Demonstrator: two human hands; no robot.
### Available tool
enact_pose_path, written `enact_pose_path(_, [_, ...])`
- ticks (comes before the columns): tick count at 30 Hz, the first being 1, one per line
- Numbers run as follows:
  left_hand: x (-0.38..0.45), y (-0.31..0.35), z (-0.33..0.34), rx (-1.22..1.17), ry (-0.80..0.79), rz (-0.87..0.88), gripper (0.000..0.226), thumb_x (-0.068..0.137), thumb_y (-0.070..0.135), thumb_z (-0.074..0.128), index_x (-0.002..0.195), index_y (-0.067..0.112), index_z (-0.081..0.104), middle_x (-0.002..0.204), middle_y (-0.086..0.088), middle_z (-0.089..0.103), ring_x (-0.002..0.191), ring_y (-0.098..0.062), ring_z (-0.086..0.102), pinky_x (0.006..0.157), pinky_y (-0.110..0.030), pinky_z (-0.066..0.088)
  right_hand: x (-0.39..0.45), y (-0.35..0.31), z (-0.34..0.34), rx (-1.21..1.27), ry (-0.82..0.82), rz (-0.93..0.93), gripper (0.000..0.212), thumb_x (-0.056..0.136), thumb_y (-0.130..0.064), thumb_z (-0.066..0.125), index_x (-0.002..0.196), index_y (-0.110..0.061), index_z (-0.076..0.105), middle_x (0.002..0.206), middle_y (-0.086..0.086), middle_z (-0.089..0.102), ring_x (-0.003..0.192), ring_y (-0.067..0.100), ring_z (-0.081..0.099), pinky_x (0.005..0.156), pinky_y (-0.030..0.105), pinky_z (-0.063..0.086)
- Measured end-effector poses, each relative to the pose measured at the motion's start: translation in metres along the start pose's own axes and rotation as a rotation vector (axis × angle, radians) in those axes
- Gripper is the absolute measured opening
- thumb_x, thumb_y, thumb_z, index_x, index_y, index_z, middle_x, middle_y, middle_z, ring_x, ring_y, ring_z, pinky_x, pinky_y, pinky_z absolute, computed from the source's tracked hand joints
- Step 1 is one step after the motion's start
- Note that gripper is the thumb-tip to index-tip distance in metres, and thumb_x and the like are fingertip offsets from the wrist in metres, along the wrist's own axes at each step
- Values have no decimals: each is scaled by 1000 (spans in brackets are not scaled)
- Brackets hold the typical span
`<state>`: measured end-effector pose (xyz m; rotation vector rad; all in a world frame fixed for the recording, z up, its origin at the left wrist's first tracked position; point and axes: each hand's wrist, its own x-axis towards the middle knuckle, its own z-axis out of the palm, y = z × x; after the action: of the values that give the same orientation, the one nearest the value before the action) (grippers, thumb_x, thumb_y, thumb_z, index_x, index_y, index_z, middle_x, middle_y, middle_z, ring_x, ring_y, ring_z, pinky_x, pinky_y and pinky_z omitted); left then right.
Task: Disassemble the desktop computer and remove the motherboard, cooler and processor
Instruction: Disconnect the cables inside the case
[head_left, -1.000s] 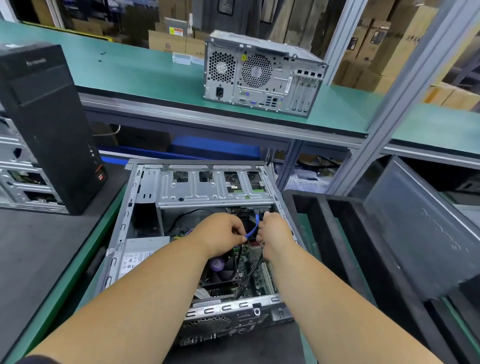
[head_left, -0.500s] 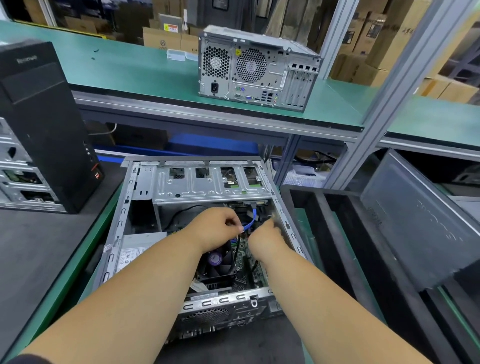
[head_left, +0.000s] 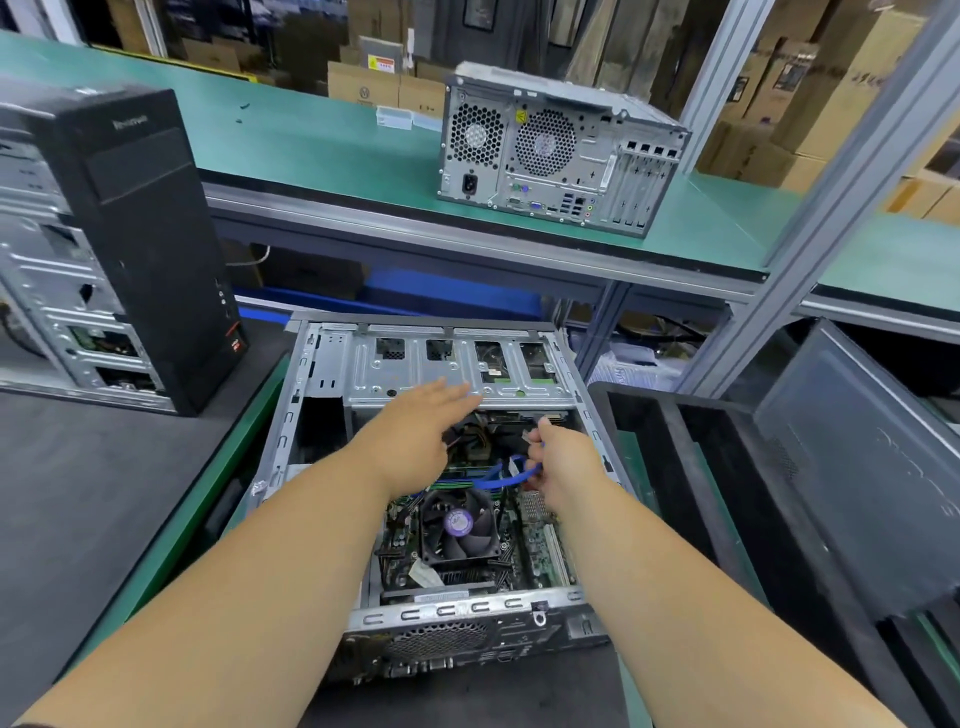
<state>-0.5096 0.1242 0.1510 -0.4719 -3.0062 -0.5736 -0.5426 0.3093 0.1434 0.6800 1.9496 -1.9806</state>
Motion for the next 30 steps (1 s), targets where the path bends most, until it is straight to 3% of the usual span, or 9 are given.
enact_pose_path(3, [3,-3,4,-31,-36,-32,75,87,-2,42,152,29,23,159,8,17,148,-12,9,121,-31,2,0,0,0,-27,43,-4,38,105,-26,42,68,-13,45,58,1,33,52,17,26,52,28,24])
enact_pose_path(7, [5,-5,6,-68,-15,-48,75,86,0,45,150,33,27,158,12,20,147,-10,11,120,-27,1,-10,7,-6,-232,68,-176,32,99,-16,44,67,-22,46,66,-4,46,56,12,45,54,27,42])
enact_pose_path(11, [4,-4,5,-114,-16,-58,75,85,1,47,150,34,29,157,13,23,147,-8,12,120,-28,3,-15,12,-12,-421,77,-211,29,98,-21,45,70,-21,51,78,4,57,79,25,59,81,43,55])
enact_pose_path(15, [-1,6,1,-138,115,-66,61,85,4,50,141,28,48,148,9,43,140,-14,29,117,-34,21,-17,-8,-10,-339,-52,39,40,103,-25,43,68,-12,58,61,4,46,49,16,38,48,27,31])
enact_pose_path(18, [-7,11,-4,-162,266,13,34,79,11,57,108,26,68,108,8,60,108,-15,50,98,-36,41,-20,-3,-12,-176,-211,-118,43,104,-33,41,77,-7,63,54,2,44,35,9,25,39,23,21])
enact_pose_path(20, [-9,14,-5,-204,144,40,23,77,18,61,96,28,69,95,11,58,94,-11,53,87,-34,46,-23,2,-15,-6,-332,-236,38,104,-30,40,87,-4,61,55,0,45,38,10,25,40,22,20])
enact_pose_path(25, [-4,16,1,-164,-108,59,23,78,44,69,91,25,69,88,12,58,85,-12,56,76,-29,46,-29,0,-12,139,-552,-362,19,99,-6,46,95,-3,64,77,11,67,61,20,66,56,23,53])
enact_pose_path(27, [-2,14,1,-118,-77,4,18,85,42,63,89,26,69,88,10,60,84,-14,58,74,-30,47,-27,5,-11,-27,-476,-344,25,93,4,43,96,-6,65,79,13,67,65,23,67,58,25,54])
enact_pose_path(30, [0,10,1,-23,-24,-122,21,94,38,49,87,23,62,84,6,59,78,-19,55,66,-30,46,-18,10,-14,-734,-179,-321,30,90,1,41,102,-15,64,99,13,64,78,25,59,66,31,49])
